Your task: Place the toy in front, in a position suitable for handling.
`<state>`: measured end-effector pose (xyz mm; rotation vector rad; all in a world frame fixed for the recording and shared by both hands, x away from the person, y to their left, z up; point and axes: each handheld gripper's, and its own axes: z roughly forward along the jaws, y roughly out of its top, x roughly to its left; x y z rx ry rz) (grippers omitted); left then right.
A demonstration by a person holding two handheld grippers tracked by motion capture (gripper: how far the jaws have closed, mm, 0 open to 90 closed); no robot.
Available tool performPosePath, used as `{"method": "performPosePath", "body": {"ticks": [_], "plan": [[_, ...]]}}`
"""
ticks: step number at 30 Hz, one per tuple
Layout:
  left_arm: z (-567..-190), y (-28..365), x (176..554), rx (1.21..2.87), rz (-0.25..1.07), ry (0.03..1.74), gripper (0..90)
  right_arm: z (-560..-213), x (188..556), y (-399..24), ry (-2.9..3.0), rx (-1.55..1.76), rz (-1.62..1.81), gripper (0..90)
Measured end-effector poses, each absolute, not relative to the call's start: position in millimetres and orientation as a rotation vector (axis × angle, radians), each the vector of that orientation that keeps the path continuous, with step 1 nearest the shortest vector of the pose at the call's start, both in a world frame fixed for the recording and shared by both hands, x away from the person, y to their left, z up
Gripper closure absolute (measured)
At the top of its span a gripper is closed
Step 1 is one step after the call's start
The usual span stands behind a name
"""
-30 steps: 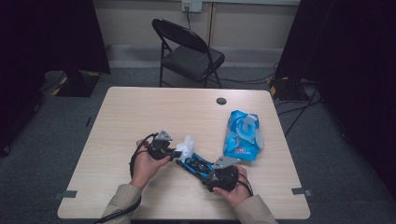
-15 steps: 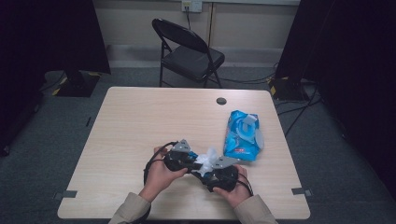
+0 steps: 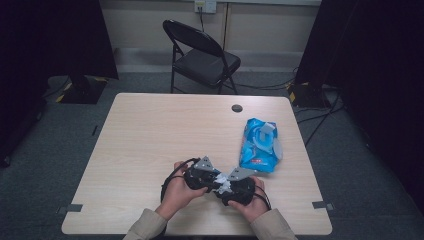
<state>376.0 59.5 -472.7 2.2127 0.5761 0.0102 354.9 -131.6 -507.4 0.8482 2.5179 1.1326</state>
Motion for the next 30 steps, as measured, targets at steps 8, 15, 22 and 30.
{"method": "performPosePath", "body": {"ticks": [8,15,22,30], "plan": [[-469,72,382,2.208,0.045,0.614,80.5,-507,355,-132,2.517,0.849,1.133,25.0],[-467,87,390,2.197,0.079,0.668,80.2,-507,355,-132,2.517,0.848,1.132,25.0],[-467,89,394,2.199,0.079,0.681,80.1,-507,355,-132,2.517,0.848,1.133,25.0],[-467,96,402,2.171,0.072,0.738,79.8,-507,355,-132,2.517,0.850,1.133,25.0]]}}
